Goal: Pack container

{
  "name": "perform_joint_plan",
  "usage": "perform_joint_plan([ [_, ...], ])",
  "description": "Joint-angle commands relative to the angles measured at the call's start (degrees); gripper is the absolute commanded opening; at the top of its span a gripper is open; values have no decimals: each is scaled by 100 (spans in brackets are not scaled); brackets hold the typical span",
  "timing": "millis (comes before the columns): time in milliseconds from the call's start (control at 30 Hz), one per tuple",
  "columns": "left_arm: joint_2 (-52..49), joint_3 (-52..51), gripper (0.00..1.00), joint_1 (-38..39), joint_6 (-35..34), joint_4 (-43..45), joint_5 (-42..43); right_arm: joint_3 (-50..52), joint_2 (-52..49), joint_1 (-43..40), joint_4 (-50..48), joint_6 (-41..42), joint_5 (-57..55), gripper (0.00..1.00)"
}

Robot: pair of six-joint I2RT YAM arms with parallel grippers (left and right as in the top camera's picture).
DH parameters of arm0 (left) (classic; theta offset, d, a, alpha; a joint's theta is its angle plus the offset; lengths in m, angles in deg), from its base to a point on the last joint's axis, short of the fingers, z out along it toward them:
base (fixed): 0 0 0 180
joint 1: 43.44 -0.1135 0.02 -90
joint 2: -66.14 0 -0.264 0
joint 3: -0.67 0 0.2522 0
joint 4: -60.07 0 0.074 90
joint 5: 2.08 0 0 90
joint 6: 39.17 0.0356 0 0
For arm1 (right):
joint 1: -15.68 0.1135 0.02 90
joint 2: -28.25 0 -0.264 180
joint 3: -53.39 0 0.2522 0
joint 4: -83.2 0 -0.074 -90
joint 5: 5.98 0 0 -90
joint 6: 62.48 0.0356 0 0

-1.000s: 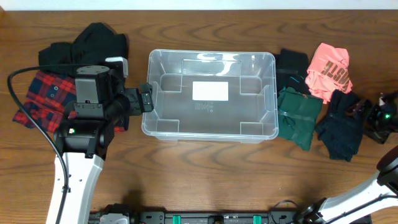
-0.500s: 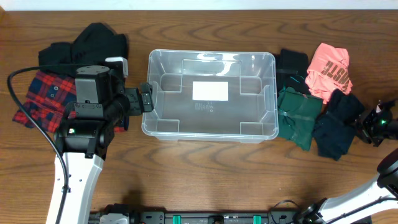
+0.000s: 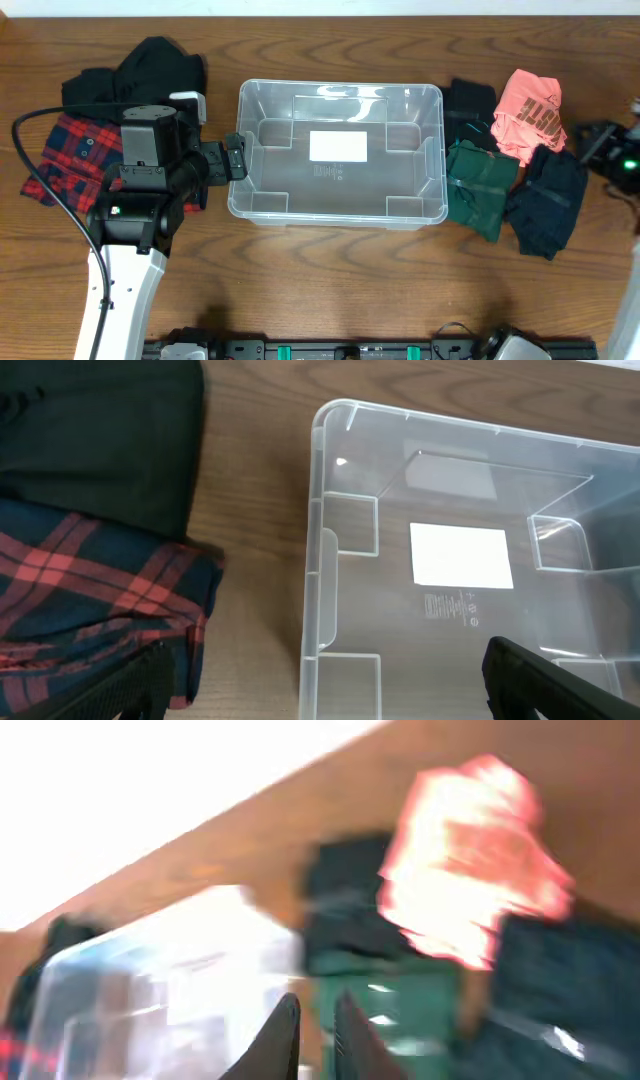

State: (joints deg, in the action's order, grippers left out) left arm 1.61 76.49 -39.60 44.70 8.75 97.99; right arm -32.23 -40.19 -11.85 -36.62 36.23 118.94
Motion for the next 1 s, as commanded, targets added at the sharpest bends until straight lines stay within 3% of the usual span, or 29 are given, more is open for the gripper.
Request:
perform_joint_plan([
  [0, 0, 68, 98, -28, 50, -17, -66, 11, 402, 852, -31, 476, -975, 25],
  [33, 0, 68, 98, -28, 52, -17, -66, 11, 463, 938, 15, 535, -1390, 40],
  [133, 0, 68, 98, -28, 50, -15, -66, 15, 428, 839, 264, 535, -2203, 62],
  [167, 0, 68, 98, -28, 52, -15, -66, 20, 354, 741, 354, 476, -2277, 74],
  [333, 0, 68, 98, -28, 50, -17, -66, 37, -538, -59, 658, -24, -2267, 98],
  [633, 0, 68, 98, -28, 50, -15, -66, 39, -2903, -1069, 216, -433, -2249, 99],
  [800, 0, 68, 98, -28, 50, -15, -66, 39, -3812, -1513, 131, -706, -2199, 99],
  [967, 0, 68, 98, -28, 50, -15, -66, 39, -4371, -1665, 116, -1246, -1408, 99],
])
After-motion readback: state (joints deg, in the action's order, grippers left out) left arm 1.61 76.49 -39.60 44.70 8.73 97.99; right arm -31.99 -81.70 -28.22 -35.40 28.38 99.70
